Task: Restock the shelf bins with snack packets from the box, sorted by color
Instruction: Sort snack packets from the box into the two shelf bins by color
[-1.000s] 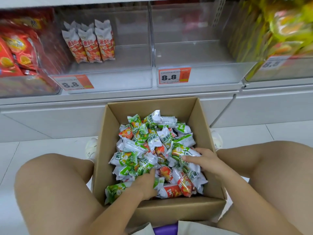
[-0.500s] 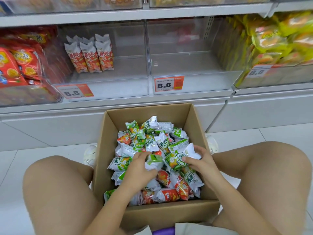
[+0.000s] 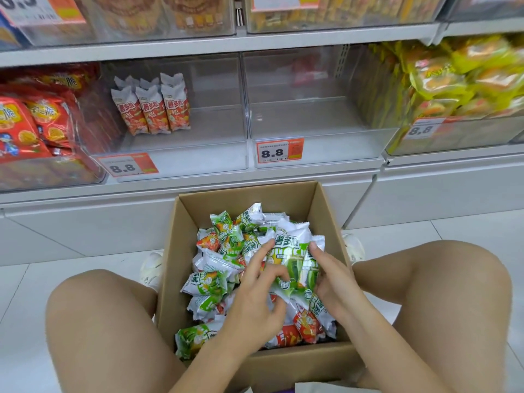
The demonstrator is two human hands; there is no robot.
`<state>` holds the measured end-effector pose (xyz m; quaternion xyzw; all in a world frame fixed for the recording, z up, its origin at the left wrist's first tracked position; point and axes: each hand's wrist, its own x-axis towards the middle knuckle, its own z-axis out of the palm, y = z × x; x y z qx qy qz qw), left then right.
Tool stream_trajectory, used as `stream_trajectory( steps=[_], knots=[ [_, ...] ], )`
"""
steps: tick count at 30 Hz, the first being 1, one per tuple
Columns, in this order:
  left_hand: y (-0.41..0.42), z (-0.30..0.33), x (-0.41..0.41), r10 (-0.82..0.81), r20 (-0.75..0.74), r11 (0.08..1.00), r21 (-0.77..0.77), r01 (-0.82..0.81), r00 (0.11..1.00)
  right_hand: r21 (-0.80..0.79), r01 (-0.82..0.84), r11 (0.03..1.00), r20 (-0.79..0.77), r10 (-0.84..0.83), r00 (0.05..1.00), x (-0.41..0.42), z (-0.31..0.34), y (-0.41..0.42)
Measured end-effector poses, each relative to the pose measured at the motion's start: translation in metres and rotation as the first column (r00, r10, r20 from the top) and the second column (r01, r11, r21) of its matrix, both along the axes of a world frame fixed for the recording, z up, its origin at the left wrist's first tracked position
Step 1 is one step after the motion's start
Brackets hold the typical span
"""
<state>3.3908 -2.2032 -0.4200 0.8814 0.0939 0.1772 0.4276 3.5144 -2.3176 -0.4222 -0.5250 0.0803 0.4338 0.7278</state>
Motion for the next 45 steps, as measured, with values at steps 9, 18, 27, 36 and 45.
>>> stream_trajectory(
  steps=[9,18,27,36,45],
  knots=[
    [0.005,0.030,0.011,0.190,-0.067,0.875,-0.440,-0.200,0.980,0.052,0.066,0.997,0.000,-0.066,0.998,-0.011,0.006,0.010],
    [0.011,0.050,0.030,-0.019,-0.331,0.634,-0.734,-0.244,0.944,0.077,0.068,0.995,0.173,-0.081,0.982,-0.010,0.026,0.026],
    [0.040,0.088,0.084,-0.060,-0.213,0.630,-0.766,-0.129,0.975,-0.040,-0.137,0.990,0.469,0.140,0.872,0.038,0.068,0.056],
    [0.083,0.110,0.143,-0.108,-0.135,0.772,-0.636,-0.003,0.985,0.013,-0.144,0.989,0.393,0.127,0.911,0.124,0.107,0.097],
    [0.198,0.057,0.211,0.516,-0.277,0.801,0.490,-0.342,0.811,0.013,-0.199,0.980,0.468,0.170,0.867,0.228,0.119,0.158]
  ],
)
